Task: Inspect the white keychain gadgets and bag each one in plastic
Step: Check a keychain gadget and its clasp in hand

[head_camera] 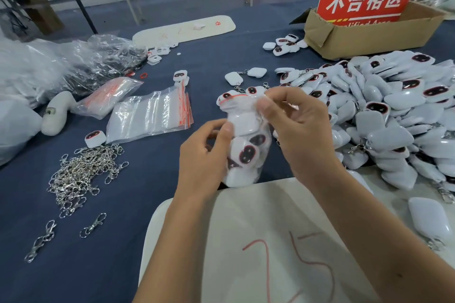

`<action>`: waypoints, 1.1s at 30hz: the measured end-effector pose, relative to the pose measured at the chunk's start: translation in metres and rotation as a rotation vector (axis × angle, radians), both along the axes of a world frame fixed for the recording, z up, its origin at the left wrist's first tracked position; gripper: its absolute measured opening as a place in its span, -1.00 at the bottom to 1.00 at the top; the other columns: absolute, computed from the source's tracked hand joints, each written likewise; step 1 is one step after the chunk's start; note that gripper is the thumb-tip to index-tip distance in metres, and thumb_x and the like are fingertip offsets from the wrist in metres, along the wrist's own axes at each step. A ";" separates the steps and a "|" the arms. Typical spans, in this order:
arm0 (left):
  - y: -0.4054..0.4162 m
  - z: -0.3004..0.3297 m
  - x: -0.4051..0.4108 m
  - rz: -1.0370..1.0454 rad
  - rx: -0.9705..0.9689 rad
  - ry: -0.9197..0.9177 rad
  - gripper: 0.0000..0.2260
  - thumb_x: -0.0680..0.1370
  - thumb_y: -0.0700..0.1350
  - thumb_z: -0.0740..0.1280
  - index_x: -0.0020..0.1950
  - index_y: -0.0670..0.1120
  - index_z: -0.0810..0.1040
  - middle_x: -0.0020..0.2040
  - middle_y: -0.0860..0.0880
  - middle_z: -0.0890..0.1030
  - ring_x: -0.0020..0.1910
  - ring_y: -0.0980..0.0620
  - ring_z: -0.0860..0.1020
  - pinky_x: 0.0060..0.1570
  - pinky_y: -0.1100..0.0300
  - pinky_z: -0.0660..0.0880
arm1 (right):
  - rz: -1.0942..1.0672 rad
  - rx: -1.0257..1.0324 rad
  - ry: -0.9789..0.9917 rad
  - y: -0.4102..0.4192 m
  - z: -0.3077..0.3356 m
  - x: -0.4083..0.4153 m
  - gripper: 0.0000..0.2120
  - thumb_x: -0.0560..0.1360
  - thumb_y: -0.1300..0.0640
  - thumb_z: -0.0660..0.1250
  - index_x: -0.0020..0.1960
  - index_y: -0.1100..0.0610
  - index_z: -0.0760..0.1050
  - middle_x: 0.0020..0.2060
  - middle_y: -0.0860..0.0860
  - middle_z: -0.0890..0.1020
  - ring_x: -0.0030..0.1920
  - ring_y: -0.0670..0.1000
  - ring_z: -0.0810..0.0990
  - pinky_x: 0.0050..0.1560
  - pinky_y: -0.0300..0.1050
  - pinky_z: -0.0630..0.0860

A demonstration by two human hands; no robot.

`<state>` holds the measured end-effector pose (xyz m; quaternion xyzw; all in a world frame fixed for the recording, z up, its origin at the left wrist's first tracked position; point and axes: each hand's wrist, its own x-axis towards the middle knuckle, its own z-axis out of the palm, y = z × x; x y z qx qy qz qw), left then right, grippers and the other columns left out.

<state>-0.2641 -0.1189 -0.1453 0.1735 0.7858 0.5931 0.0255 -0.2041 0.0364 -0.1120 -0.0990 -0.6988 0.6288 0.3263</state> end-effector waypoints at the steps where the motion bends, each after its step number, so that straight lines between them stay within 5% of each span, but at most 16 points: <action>1: 0.000 0.002 0.002 -0.074 0.101 -0.070 -0.73 0.59 0.18 0.30 0.08 0.06 0.68 -0.04 0.10 0.72 -0.07 0.15 0.66 -0.07 0.34 0.53 | 0.038 0.014 0.038 -0.001 0.007 -0.001 -0.89 0.60 0.21 0.45 -0.04 0.26 0.64 -0.08 0.27 0.66 -0.17 0.06 0.60 -0.07 0.02 0.56; 5: -0.001 0.005 0.008 -0.340 0.367 -0.258 -0.57 0.59 0.19 0.35 0.27 -0.09 0.64 0.17 -0.18 0.71 0.16 -0.22 0.68 0.16 -0.11 0.62 | 0.145 0.063 0.119 -0.010 0.027 -0.001 -0.85 0.59 0.16 0.46 -0.11 0.21 0.67 -0.28 0.19 0.64 -0.32 0.14 0.56 -0.29 -0.09 0.51; 7: -0.004 0.005 0.009 -0.450 0.420 -0.351 -0.53 0.57 0.21 0.38 0.23 -0.17 0.65 0.13 -0.24 0.70 0.09 -0.24 0.68 0.10 -0.08 0.62 | 0.159 0.052 0.081 -0.008 0.027 -0.001 -0.83 0.59 0.14 0.47 -0.18 0.13 0.66 -0.40 0.06 0.59 -0.45 -0.12 0.46 -0.39 -0.32 0.41; 9: -0.006 0.007 0.012 -0.522 0.441 -0.486 -0.55 0.57 0.22 0.38 0.15 -0.15 0.68 0.05 -0.21 0.71 -0.02 -0.17 0.69 0.00 0.00 0.63 | 0.155 0.027 -0.029 -0.002 0.021 -0.001 -0.80 0.59 0.09 0.48 -0.20 0.09 0.65 -0.36 0.15 0.61 -0.47 -0.11 0.43 -0.45 -0.29 0.42; 12: 0.000 0.004 0.009 -0.387 0.345 -0.461 -0.57 0.63 0.21 0.32 0.15 -0.14 0.70 0.05 -0.22 0.73 0.00 -0.20 0.70 0.09 -0.09 0.65 | 0.117 0.027 -0.202 0.010 0.002 0.000 -0.81 0.58 0.06 0.47 -0.16 0.13 0.65 -0.35 0.08 0.60 -0.37 -0.04 0.49 -0.30 -0.16 0.51; 16: 0.009 0.002 0.002 -0.145 0.293 -0.338 -0.67 0.69 0.10 0.27 0.07 -0.07 0.75 0.03 -0.18 0.75 0.12 -0.28 0.68 0.28 -0.32 0.53 | 0.028 -0.055 -0.262 0.011 -0.020 0.002 -0.93 0.58 0.01 0.46 -0.01 0.00 0.64 -0.19 -0.09 0.69 -0.19 -0.15 0.63 -0.19 -0.29 0.57; 19: 0.011 -0.002 0.001 -0.084 0.278 -0.332 -0.65 0.69 0.11 0.26 0.02 -0.05 0.76 -0.01 -0.17 0.75 0.07 -0.25 0.71 0.25 -0.29 0.56 | -0.045 -0.115 -0.303 0.007 -0.034 0.004 -0.86 0.64 -0.06 0.37 0.07 0.01 0.57 -0.07 -0.03 0.68 -0.11 -0.01 0.70 -0.14 -0.14 0.65; 23: 0.011 -0.002 -0.001 -0.010 0.336 -0.426 -0.61 0.71 0.10 0.24 -0.02 -0.11 0.75 -0.01 -0.21 0.75 0.04 -0.24 0.72 0.19 -0.21 0.61 | -0.004 -0.128 -0.334 0.003 -0.040 0.008 -0.57 0.69 -0.09 0.27 -0.24 0.15 0.47 -0.49 -0.11 0.53 -0.51 -0.14 0.53 -0.47 -0.30 0.44; 25: 0.009 -0.002 -0.003 -0.040 0.388 -0.477 -0.62 0.69 0.09 0.27 -0.02 -0.14 0.74 0.00 -0.24 0.74 0.00 -0.20 0.73 0.08 -0.09 0.67 | 0.030 -0.163 -0.319 0.005 -0.041 0.009 -0.51 0.69 -0.08 0.29 -0.32 0.17 0.44 -0.53 -0.06 0.51 -0.54 -0.11 0.51 -0.49 -0.28 0.42; 29: 0.004 -0.001 -0.003 -0.130 0.385 -0.507 -0.79 0.43 -0.04 0.53 -0.01 -0.12 0.72 -0.02 -0.23 0.74 -0.11 -0.13 0.72 -0.14 0.07 0.67 | 0.016 -0.193 -0.298 0.007 -0.043 0.009 -0.62 0.64 0.01 0.39 -0.26 0.21 0.60 -0.48 0.02 0.58 -0.49 -0.03 0.54 -0.43 -0.15 0.50; 33: 0.000 -0.004 -0.004 -0.230 0.330 -0.462 -0.69 0.36 -0.30 0.58 0.07 -0.13 0.67 0.00 -0.23 0.73 -0.10 -0.14 0.70 -0.08 0.02 0.68 | -0.062 -0.073 -0.227 0.010 -0.044 0.008 -0.72 0.63 0.03 0.41 -0.21 0.12 0.66 -0.34 0.09 0.70 -0.39 0.06 0.58 -0.27 -0.01 0.59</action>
